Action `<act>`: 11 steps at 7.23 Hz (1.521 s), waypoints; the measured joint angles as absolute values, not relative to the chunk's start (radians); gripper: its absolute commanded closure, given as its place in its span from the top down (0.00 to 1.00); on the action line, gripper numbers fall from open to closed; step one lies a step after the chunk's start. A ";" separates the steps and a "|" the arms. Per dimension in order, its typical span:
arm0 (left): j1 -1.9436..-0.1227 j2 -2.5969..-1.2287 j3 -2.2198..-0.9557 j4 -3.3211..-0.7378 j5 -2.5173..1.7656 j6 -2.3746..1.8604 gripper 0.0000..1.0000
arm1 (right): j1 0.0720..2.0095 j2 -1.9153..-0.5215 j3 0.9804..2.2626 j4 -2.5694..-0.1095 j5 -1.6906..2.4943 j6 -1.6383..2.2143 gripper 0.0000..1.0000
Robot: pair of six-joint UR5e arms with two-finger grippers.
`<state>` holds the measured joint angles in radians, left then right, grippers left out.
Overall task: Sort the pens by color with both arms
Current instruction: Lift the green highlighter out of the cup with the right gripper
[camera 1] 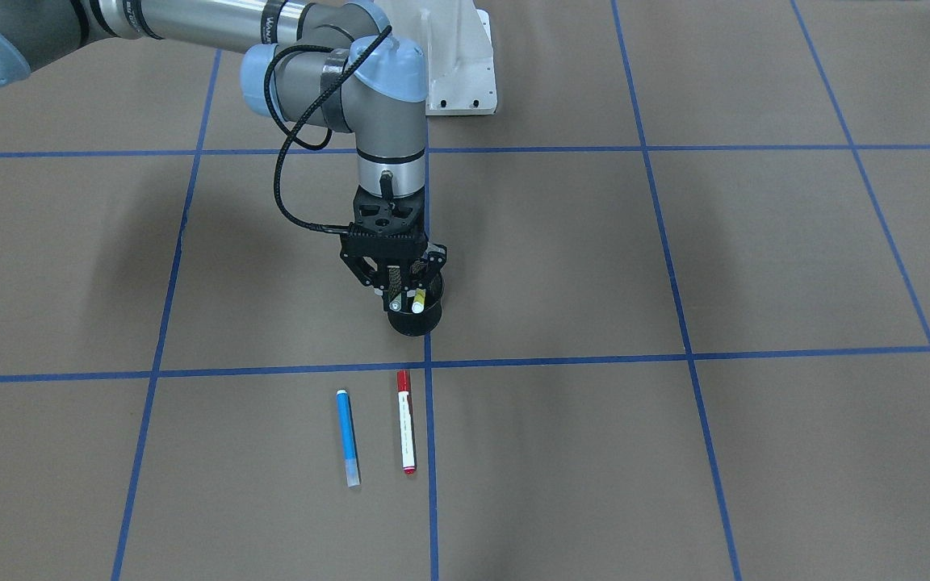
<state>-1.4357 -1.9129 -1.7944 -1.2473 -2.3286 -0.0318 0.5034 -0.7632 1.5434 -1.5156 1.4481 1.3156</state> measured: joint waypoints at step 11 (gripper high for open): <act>-1.417 -2.041 -1.899 -1.099 -2.408 -0.184 0.99 | 0.588 -0.729 1.627 -1.578 1.529 1.370 0.14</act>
<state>-1.4168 -2.0407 -1.8986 -1.0991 -2.4077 -0.1843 0.5882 -0.7292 1.6275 -1.5779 1.5292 1.3703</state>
